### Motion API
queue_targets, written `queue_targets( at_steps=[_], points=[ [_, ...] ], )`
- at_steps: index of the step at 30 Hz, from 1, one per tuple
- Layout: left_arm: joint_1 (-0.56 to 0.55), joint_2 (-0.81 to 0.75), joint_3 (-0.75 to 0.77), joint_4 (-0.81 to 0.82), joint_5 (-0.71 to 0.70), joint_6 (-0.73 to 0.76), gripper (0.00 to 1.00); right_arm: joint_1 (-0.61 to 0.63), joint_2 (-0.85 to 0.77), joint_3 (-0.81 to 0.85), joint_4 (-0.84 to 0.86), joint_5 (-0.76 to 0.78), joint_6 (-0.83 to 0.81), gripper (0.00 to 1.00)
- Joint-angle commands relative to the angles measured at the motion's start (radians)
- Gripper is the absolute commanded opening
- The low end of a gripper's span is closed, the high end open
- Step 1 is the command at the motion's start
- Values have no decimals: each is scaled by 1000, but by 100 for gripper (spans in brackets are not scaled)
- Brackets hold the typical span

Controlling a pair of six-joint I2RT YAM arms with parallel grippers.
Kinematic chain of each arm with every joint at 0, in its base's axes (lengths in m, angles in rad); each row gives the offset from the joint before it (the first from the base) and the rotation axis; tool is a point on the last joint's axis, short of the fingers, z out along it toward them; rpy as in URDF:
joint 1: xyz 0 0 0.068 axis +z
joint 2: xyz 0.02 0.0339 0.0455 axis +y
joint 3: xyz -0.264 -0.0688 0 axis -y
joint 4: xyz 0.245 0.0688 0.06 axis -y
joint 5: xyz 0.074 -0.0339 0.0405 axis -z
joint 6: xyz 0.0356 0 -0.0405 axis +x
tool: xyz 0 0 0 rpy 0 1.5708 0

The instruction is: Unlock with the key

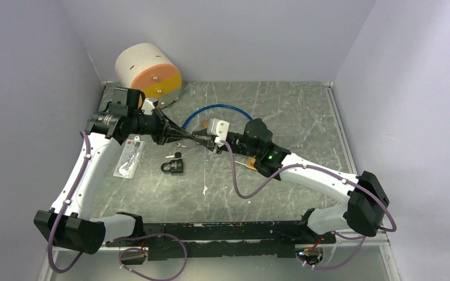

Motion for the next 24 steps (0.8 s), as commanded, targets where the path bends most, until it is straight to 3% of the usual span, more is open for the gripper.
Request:
queue_targets(
  at_steps=[1, 6, 12, 14, 18, 24],
  points=[
    [6, -13, -13, 7, 35, -17, 2, 8, 12, 53, 29, 3, -60, 17],
    [18, -19, -12, 13, 39, -13, 4, 10, 17, 54, 21, 27, -65, 2],
    [43, -41, 23, 14, -25, 36, 64, 9, -7, 18, 53, 39, 2, 0],
    [48, -63, 36, 28, -89, 68, 73, 5, -24, -8, 75, 21, 56, 0],
    [52, -145, 26, 102, -232, 141, 84, -26, -69, -69, 162, -60, 265, 0],
    [52, -255, -64, 269, -340, 255, 85, -87, -115, -130, 290, -193, 666, 0]
  ],
)
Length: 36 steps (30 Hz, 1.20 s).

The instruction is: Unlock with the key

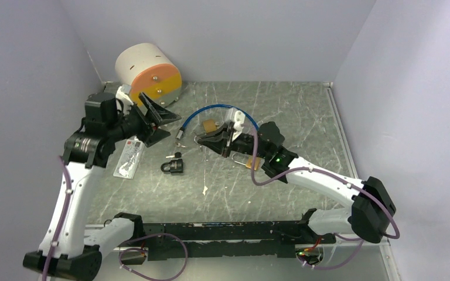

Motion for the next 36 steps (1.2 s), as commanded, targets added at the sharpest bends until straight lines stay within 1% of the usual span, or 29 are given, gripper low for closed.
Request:
queue_targets(
  at_steps=[1, 4, 7, 13, 16, 19, 21, 23, 25, 27, 30, 34, 36],
  points=[
    [3, -76, -59, 155, -119, 125, 84, -48, -68, -41, 210, -143, 377, 0],
    [3, -99, -87, 140, -180, 182, 79, -87, -98, -117, 417, -228, 543, 0],
    [3, -114, -115, 150, -213, 233, 80, -122, -120, -149, 556, -265, 673, 0],
    [3, -101, -172, 215, -158, 256, 85, -153, -168, -170, 657, -256, 800, 0],
    [2, -81, -203, 247, -130, 251, 86, -175, -194, -177, 632, -235, 815, 0],
    [-1, -40, -235, 276, -92, 237, 85, -195, -250, -175, 425, -188, 746, 0],
    [-20, -9, -261, 309, -72, 222, 84, -207, -297, -153, 191, -119, 628, 0],
    [-61, 28, -287, 337, -78, 208, 83, -219, -335, -127, -47, -2, 538, 0],
    [-131, 74, -313, 379, -104, 205, 83, -250, -353, -107, -216, 80, 506, 0],
    [-216, 137, -317, 427, -140, 204, 82, -302, -365, -106, -327, 132, 525, 0],
    [-317, 268, -293, 481, -160, 197, 81, -385, -393, -142, -431, 212, 581, 0],
    [-399, 453, -212, 527, -173, 169, 78, -469, -437, -178, -598, 365, 639, 0],
    [-439, 553, -147, 517, -211, 173, 78, -500, -456, -200, -661, 421, 664, 0]
  ],
)
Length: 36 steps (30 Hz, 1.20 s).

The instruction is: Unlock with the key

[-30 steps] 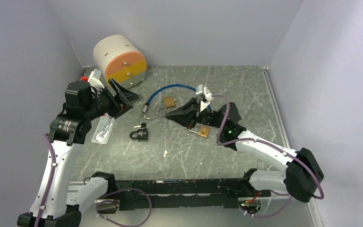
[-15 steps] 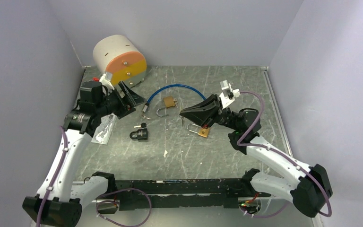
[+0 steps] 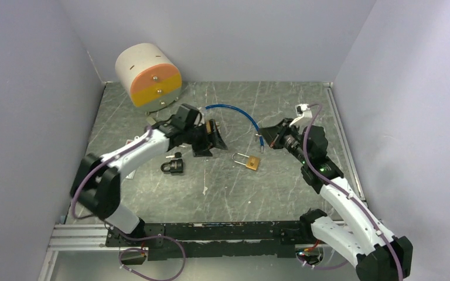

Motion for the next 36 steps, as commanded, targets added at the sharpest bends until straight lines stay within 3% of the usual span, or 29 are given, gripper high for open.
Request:
queue_targets(
  at_steps=[1, 7, 13, 22, 30, 32, 35, 36],
  points=[
    [-72, 196, 156, 63, -75, -15, 76, -65, -65, -47, -217, 189, 64, 0],
    [-129, 436, 325, -37, -176, 20, 66, -111, -169, -165, -179, 67, 26, 0],
    [-137, 541, 370, -60, -187, 63, 63, -117, -263, -244, -149, -4, 23, 0],
    [-166, 648, 440, -114, -269, 127, 43, -119, -240, -247, -203, 14, 12, 0],
    [-204, 720, 517, -197, -360, 197, 32, -122, -178, -233, -207, 22, 5, 0],
    [-219, 731, 536, -234, -400, 233, 25, -122, -165, -230, -205, 23, 5, 0],
    [-222, 737, 552, -268, -447, 280, 4, -124, -153, -229, -203, 30, 6, 0],
    [-222, 737, 558, -275, -452, 304, 3, -124, -149, -229, -203, 33, 6, 0]
  ],
)
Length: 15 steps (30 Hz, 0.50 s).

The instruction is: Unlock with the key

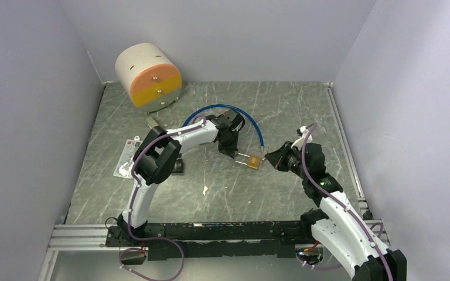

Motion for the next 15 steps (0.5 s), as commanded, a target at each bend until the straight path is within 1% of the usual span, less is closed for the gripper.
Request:
queue_targets(
  at_steps=[1, 5, 8, 11, 15],
  points=[
    [-14, 42, 20, -99, -119, 133, 3, -6, 11, 25, 23, 14, -12, 0],
    [-11, 4, 5, -93, -134, 270, 2, -7, 20, 27, 27, 15, -12, 0],
    [8, -47, -57, -66, -112, 385, 3, -7, 24, 29, 29, 13, -13, 0],
    [57, -111, -139, -35, -82, 463, 3, -7, 28, 28, 32, 12, -9, 0],
    [158, -166, -193, 1, -1, 493, 2, -8, 34, 16, 51, 4, 10, 0]
  ],
)
